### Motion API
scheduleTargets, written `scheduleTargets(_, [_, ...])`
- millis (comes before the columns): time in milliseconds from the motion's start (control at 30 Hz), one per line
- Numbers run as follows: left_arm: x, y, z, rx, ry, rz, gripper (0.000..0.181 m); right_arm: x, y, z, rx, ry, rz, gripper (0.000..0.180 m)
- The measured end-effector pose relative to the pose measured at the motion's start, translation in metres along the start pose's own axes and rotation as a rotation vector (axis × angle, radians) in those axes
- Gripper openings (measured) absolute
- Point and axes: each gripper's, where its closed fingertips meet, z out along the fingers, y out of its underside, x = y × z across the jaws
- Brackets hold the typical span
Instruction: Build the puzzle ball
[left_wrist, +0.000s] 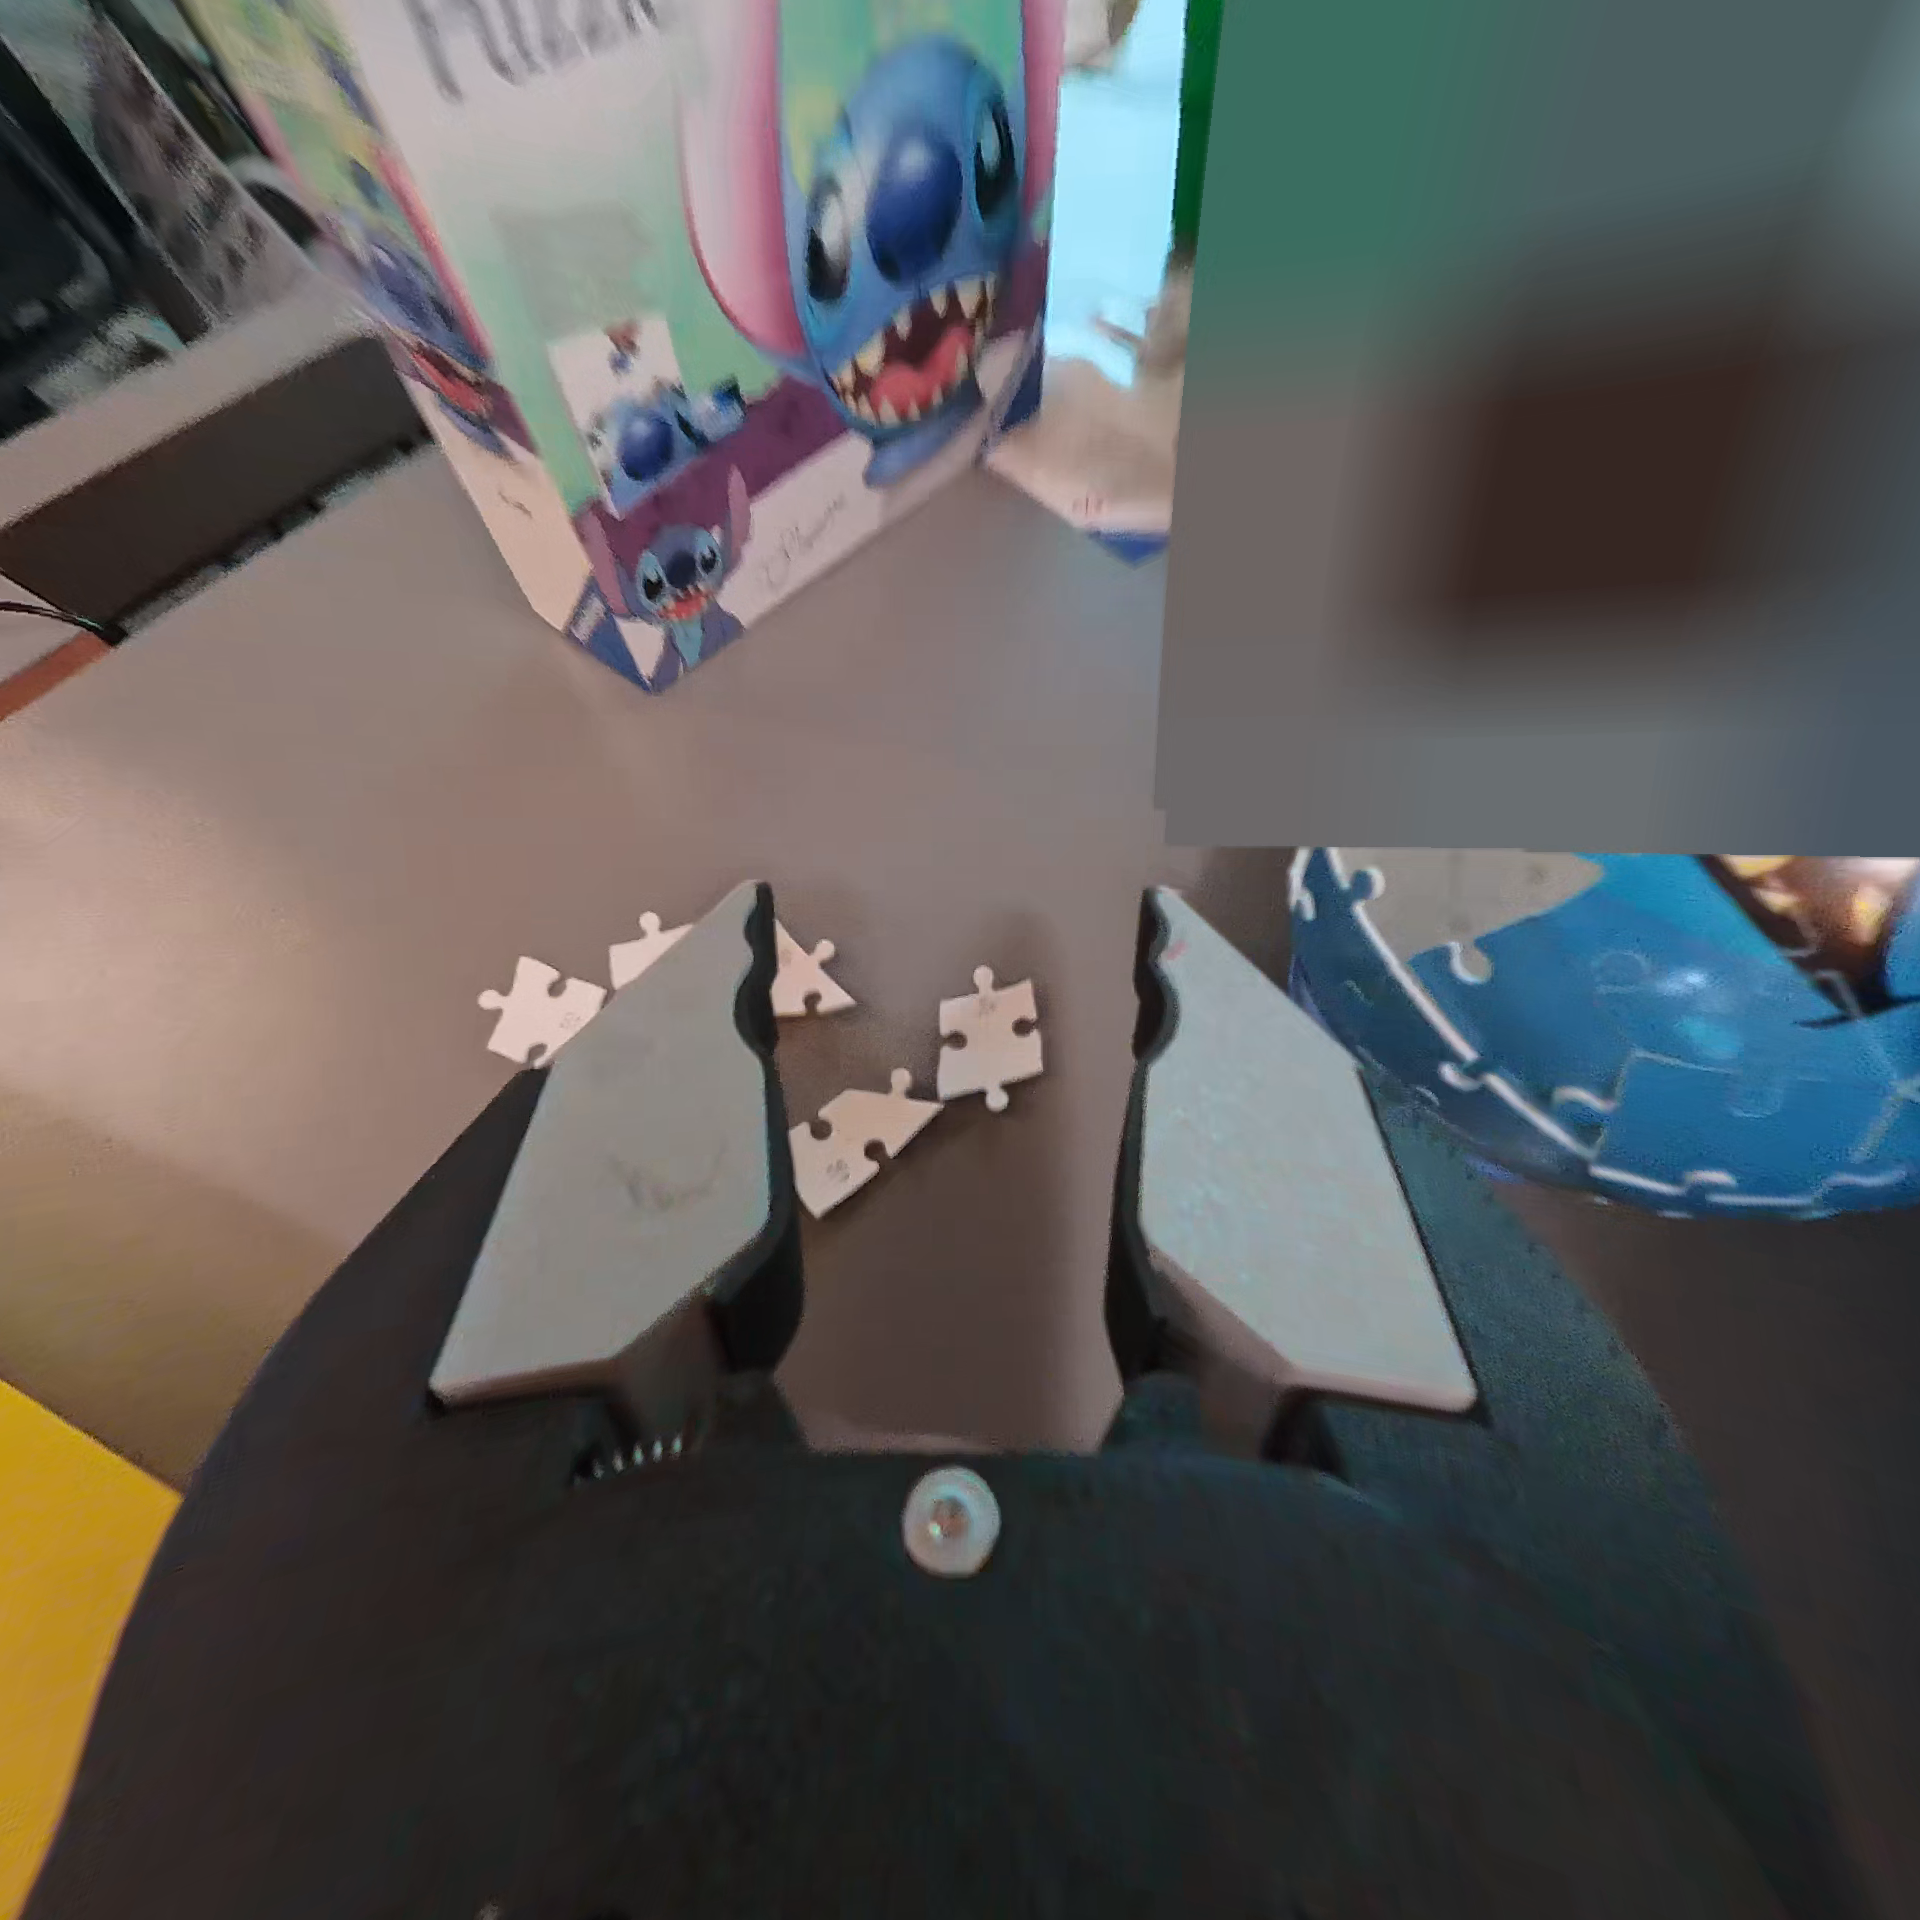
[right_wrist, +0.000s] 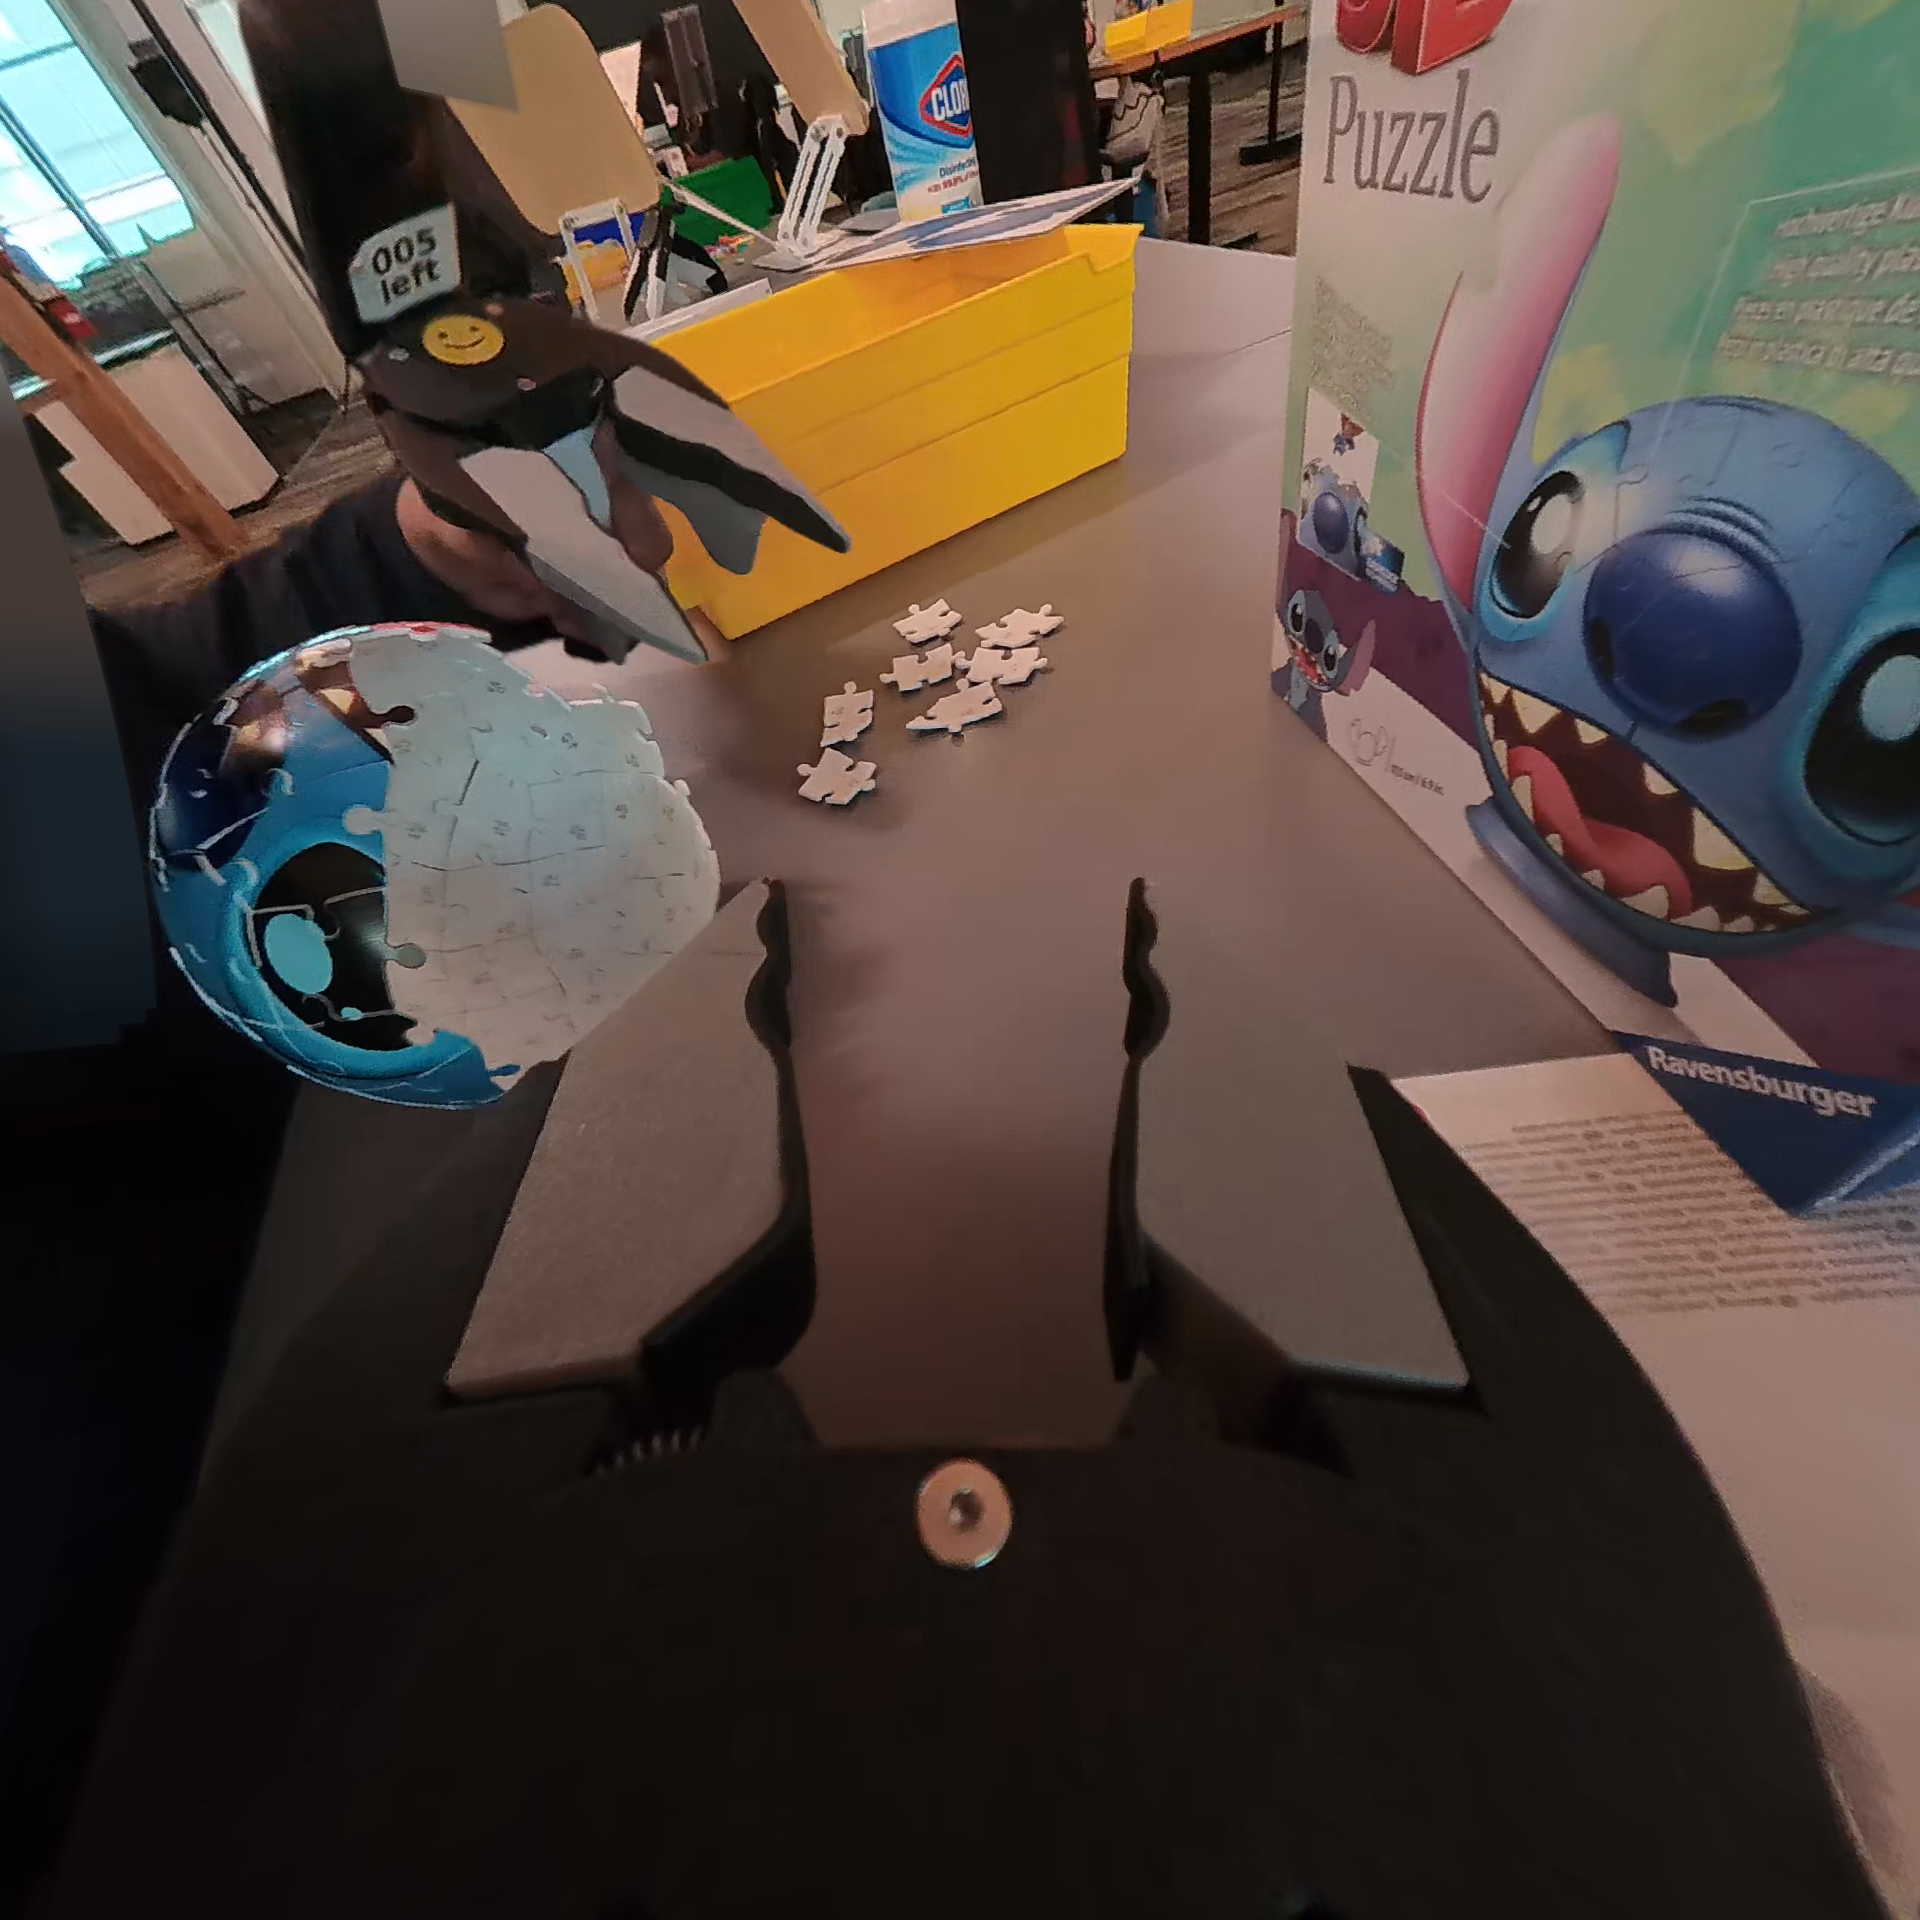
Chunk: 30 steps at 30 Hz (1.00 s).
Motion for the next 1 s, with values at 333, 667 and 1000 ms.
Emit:
scheduleTargets(333, [0.006,0.044,0.033,-0.381,0.100,0.051,0.057,-0.015,-0.005,-0.002,-0.003,-0.016,-0.052,0.062])
scheduleTargets(667, [0.011,0.063,0.035,-0.466,0.104,0.054,0.038,-0.022,-0.011,-0.006,0.012,-0.036,-0.048,0.061])
scheduleTargets(1000, [0.015,0.060,0.038,-0.438,0.133,0.122,0.024,-0.024,-0.008,-0.003,0.001,-0.051,-0.018,0.061])
